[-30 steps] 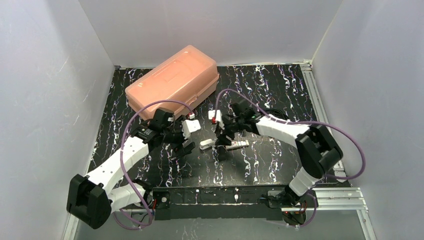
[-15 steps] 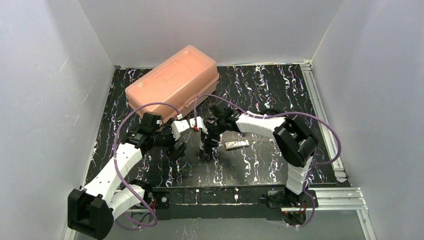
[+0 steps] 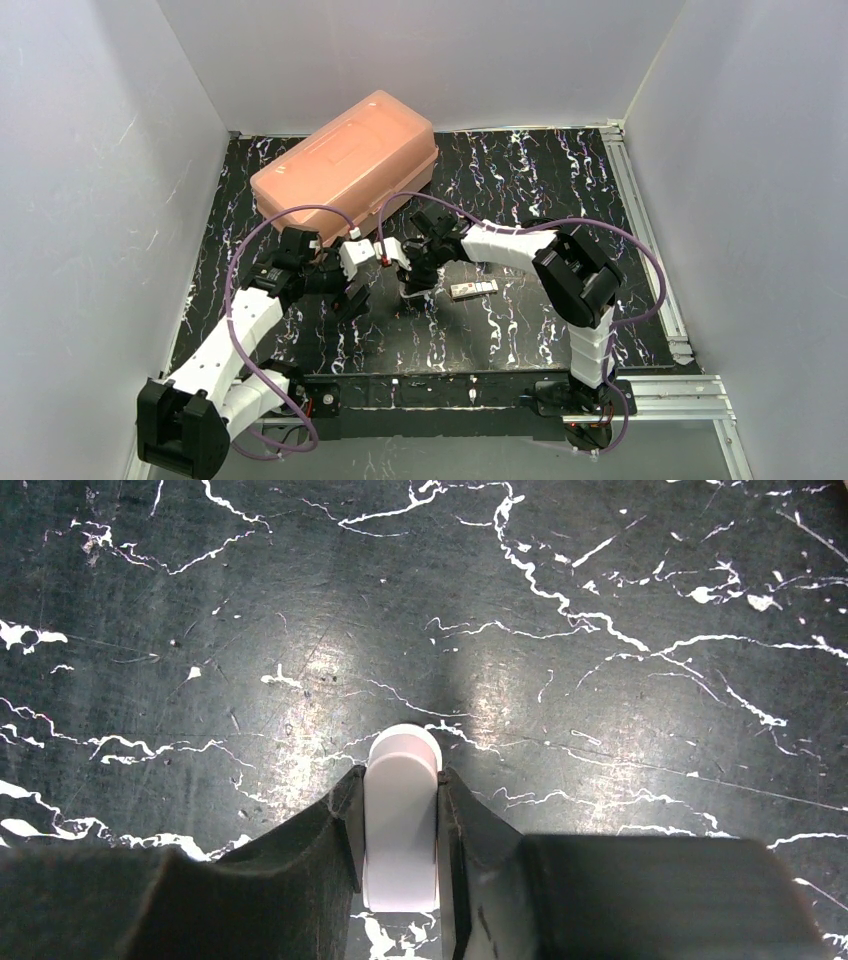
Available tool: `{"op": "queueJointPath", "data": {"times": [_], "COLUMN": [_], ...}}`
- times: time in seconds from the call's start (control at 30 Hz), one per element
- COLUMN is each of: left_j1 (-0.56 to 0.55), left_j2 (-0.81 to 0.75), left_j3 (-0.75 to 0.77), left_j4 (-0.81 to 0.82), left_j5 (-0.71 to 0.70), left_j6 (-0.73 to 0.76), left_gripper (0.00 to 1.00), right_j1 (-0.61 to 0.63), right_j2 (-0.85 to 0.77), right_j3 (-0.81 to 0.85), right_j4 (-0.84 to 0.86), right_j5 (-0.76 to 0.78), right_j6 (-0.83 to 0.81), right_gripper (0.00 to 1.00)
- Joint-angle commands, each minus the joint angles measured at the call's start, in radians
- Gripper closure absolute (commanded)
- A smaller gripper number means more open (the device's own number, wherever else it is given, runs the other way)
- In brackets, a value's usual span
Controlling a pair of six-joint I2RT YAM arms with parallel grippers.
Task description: Load the staples into the stapler
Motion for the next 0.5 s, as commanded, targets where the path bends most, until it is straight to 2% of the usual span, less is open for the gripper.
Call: {"op": "queueJointPath", "data": {"times": [0.0, 0.1, 0.3, 0.47], "left_j1": [0.006, 0.006, -0.005, -0.049], "left_j2": [0.038, 0.085, 0.189, 0.271], "left_j3": [-0.005, 0.012, 0.102, 0.193], "left_j4": [0.033, 0.087, 0.203, 0.253], "left_j5": [0.090, 0.158, 0.296, 0.343], "left_j6": [0.013, 0.011, -0.058, -0.094], "left_gripper": [0.05, 0.08, 0.13, 0.13], "right_j1": [-0.007, -0.042, -0.129, -0.180], "right_j2": [-0.064, -0.140, -0.251, -0.304], "right_j3": [0.039, 0.007, -0.035, -0.071], "right_j4": [0.004, 0.052, 0.112, 0.209], "right_j5": [-0.008, -0.063, -0.227, -0.335], "right_j6": [0.057, 0.129, 0.304, 0.450], "right_gripper": [0.93, 0.99, 0.99, 0.99]}}
